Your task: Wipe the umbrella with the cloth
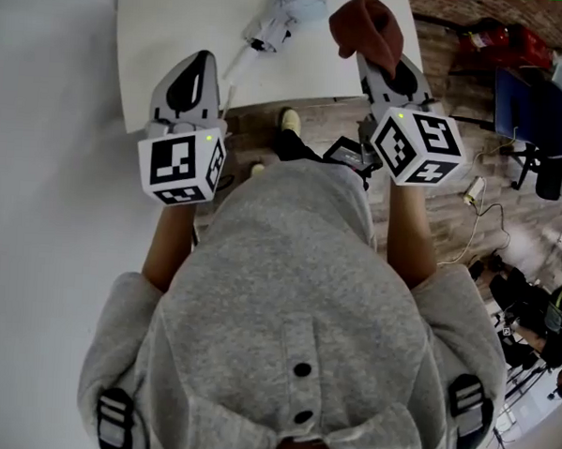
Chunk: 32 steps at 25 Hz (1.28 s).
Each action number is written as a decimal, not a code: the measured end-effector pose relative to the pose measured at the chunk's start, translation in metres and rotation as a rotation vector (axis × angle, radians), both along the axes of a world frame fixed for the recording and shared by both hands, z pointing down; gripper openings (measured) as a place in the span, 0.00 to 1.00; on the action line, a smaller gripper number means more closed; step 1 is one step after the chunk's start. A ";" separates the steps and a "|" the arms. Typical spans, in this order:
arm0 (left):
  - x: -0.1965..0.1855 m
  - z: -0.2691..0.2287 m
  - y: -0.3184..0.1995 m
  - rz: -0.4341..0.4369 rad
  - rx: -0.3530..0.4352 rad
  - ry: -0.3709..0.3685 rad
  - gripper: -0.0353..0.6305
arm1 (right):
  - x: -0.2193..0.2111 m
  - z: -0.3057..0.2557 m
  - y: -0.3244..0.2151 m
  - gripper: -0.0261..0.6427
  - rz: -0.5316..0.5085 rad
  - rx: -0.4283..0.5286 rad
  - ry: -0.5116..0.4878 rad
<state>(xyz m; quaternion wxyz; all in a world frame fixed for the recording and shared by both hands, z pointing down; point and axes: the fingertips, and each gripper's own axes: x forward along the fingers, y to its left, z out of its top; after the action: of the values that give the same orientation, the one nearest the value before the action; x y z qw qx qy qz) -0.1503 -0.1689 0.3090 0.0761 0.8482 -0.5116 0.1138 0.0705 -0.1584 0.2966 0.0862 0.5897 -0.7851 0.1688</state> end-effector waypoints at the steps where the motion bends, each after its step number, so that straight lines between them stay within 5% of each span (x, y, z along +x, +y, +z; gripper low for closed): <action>1: 0.003 0.001 -0.004 0.002 -0.003 -0.001 0.07 | 0.002 0.002 -0.006 0.16 -0.004 -0.004 0.000; 19: 0.042 0.044 -0.041 -0.010 -0.087 -0.076 0.08 | 0.034 0.038 -0.063 0.16 -0.066 -0.060 0.003; 32: 0.072 0.075 -0.057 0.005 -0.166 -0.229 0.08 | 0.061 0.044 -0.100 0.16 -0.115 -0.063 0.014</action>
<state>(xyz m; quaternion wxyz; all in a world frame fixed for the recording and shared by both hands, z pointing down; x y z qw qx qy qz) -0.0786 -0.2255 0.3841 0.0871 0.8219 -0.5035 0.2519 0.1313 -0.2582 0.3406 0.1198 0.5417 -0.8114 0.1840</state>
